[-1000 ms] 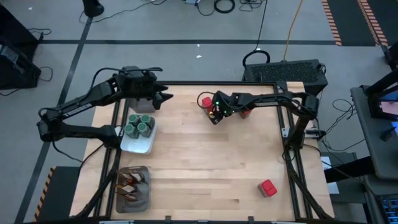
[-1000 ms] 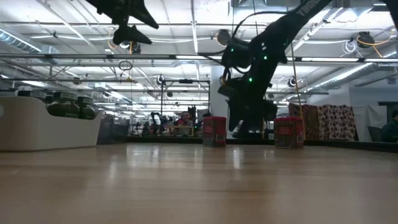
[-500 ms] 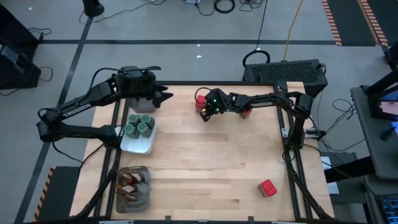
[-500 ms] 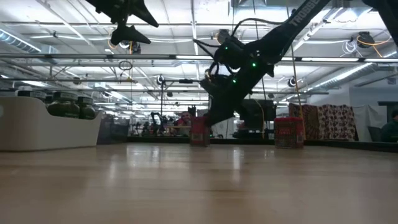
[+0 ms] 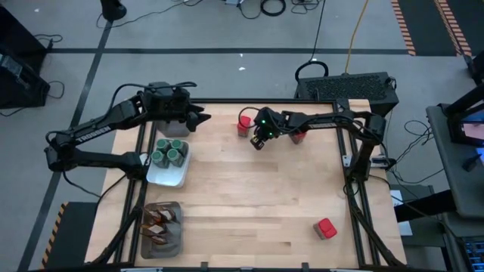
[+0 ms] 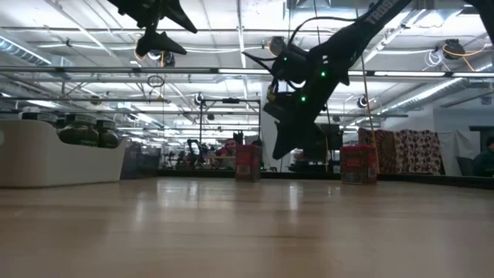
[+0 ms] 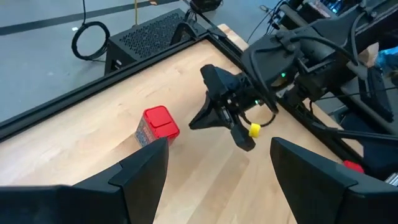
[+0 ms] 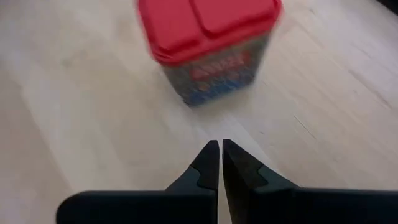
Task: Sort spices by type
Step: Put the red seasoning can into the top black bin
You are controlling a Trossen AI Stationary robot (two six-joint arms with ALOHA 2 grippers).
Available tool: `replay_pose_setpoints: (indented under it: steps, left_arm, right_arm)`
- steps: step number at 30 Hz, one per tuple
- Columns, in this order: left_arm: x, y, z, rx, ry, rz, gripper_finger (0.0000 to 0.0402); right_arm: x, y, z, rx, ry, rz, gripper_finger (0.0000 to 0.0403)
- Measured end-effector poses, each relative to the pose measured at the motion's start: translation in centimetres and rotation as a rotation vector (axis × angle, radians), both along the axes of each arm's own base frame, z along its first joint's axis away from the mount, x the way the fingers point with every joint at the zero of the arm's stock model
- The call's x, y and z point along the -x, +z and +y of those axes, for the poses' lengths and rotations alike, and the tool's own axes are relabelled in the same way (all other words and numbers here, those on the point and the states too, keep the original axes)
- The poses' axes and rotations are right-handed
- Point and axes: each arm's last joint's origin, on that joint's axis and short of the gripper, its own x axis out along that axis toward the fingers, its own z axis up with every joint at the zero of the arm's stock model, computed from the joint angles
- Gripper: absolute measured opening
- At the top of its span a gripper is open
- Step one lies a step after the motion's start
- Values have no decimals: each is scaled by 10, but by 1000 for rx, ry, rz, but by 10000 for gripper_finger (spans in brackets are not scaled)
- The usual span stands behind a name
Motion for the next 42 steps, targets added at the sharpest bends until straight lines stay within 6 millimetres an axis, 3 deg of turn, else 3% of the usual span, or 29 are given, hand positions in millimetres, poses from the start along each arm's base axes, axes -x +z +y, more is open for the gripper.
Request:
replay_pose_setpoints:
  steps: [5, 15, 22, 26, 36, 42]
  left_arm:
    - [-1, -1, -3, -10, 11, 17, 283]
    - [-1, -1, -4, 5, 33, 14, 283]
    - [-1, -4, -7, 22, 20, 47, 283]
    - [-1, -6, -9, 32, 15, 72, 283]
    - [0, -7, -9, 13, 45, 81, 283]
    - [-1, -6, -8, 5, 54, 76, 283]
  right_arm:
    - [-4, -6, -6, 4, -12, -31, 1]
    - [-17, 6, -9, 71, 61, -209, 0]
    - [-4, 6, -1, -26, 135, -86, 0]
    - [4, 4, 0, -25, 84, 3, 0]
    - [2, -15, -39, -49, -77, -102, 0]
    - [-13, -23, -39, -111, -34, -240, 0]
